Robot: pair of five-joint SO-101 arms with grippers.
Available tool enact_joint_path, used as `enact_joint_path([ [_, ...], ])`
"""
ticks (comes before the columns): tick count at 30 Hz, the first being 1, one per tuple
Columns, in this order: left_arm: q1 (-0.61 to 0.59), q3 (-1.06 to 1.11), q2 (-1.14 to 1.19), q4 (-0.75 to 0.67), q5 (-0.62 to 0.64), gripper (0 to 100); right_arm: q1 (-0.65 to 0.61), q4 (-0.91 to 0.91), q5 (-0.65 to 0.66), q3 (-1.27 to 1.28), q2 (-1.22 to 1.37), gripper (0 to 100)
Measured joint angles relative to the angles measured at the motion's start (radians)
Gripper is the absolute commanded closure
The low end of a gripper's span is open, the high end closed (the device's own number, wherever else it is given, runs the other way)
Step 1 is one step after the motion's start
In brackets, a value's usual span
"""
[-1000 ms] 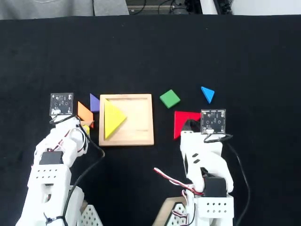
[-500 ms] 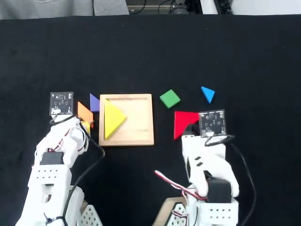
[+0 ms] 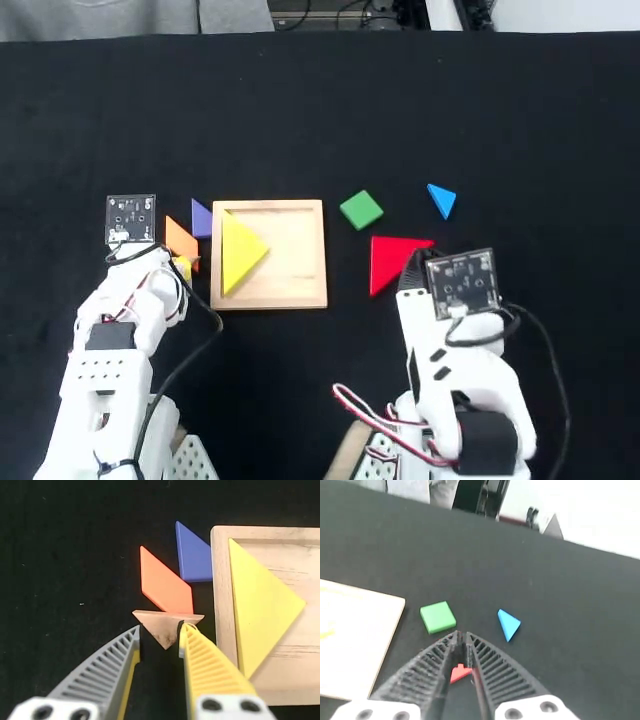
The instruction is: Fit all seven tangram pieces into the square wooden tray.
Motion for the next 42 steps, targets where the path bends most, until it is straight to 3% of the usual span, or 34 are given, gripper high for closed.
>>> enact_joint_path([
  [5,0.0,0.0,0.0,0.0,0.0,86,-0.002,0.0,0.0,-0.069,0.066,98.7],
  [11,0.0,0.0,0.0,-0.002,0.0,86,0.0,0.006,0.002,-0.207,0.416,98.7],
  [17,0.04,0.018,0.0,-0.003,0.0,86,0.0,0.172,0.002,-0.351,0.756,98.4],
  [25,0.041,0.018,0.0,-0.003,0.0,86,0.0,0.244,0.002,-0.4,0.919,98.4],
  [28,0.041,0.018,0.0,-0.003,0.0,86,0.06,0.244,0.014,-0.419,0.973,98.4],
  [36,0.046,0.018,0.0,-0.003,0.0,86,0.187,0.259,0.463,-0.419,1.011,98.5],
  [42,0.046,0.018,0.0,-0.003,0.0,86,0.198,0.204,0.514,-0.404,1.011,98.4],
])
